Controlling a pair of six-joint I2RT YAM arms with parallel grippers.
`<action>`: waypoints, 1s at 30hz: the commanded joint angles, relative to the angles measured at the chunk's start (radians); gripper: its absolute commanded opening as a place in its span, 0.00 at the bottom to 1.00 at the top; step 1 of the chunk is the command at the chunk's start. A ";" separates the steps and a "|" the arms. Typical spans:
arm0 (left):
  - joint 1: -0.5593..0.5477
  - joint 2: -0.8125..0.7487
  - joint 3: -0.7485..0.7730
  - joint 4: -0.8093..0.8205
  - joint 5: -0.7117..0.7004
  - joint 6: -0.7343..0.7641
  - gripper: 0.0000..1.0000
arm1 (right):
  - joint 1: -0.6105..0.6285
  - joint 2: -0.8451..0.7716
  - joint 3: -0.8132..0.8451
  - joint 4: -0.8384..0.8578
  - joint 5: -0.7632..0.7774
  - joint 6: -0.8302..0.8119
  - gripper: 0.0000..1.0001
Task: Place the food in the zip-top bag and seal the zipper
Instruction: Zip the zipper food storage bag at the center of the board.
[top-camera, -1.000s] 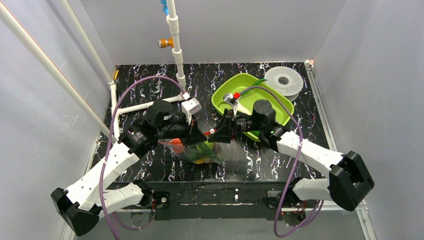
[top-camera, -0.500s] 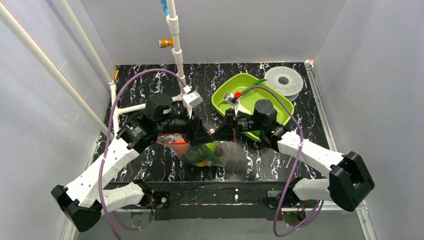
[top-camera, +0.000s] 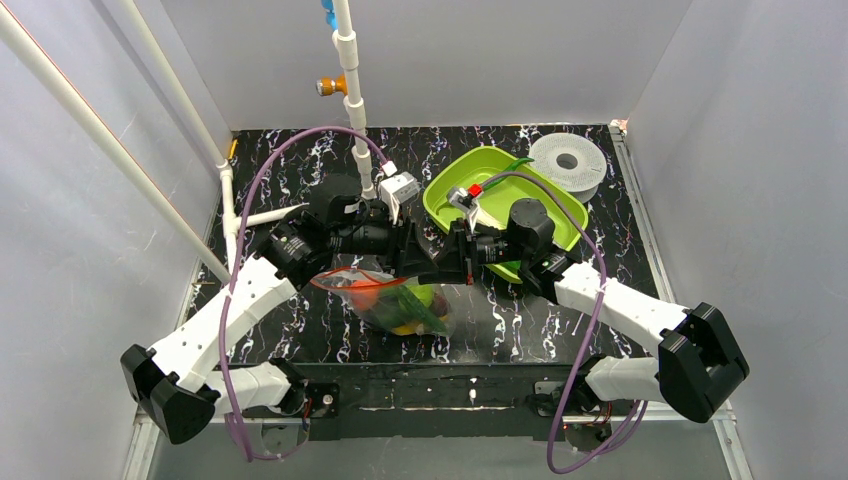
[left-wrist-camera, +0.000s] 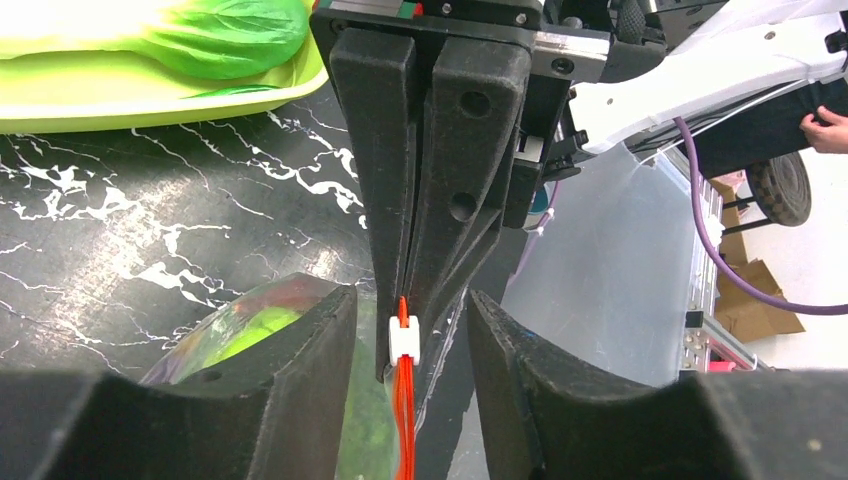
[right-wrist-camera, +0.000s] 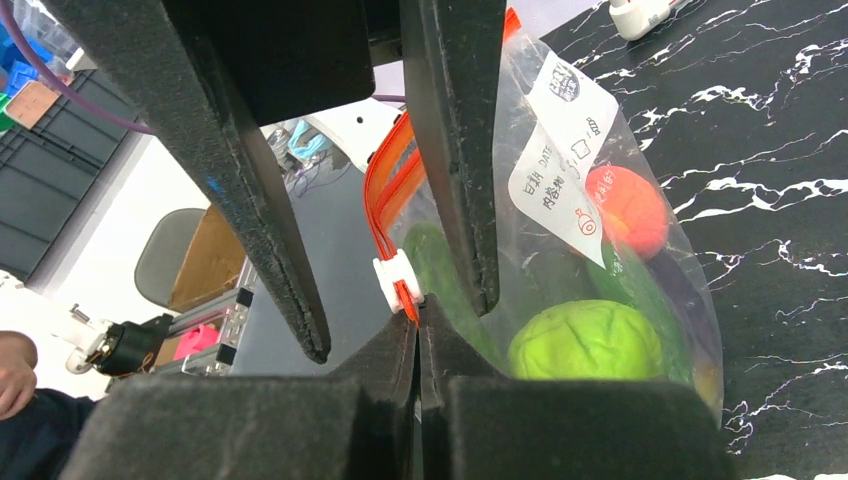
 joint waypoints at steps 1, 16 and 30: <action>0.004 -0.017 0.011 0.013 0.027 0.002 0.37 | -0.005 -0.004 0.029 0.062 -0.019 0.005 0.01; 0.004 -0.060 -0.028 -0.004 -0.033 0.016 0.09 | -0.006 -0.004 0.027 0.055 -0.017 0.011 0.01; 0.004 -0.148 -0.032 -0.177 -0.219 0.120 0.00 | -0.046 -0.124 -0.127 0.125 0.364 0.203 0.01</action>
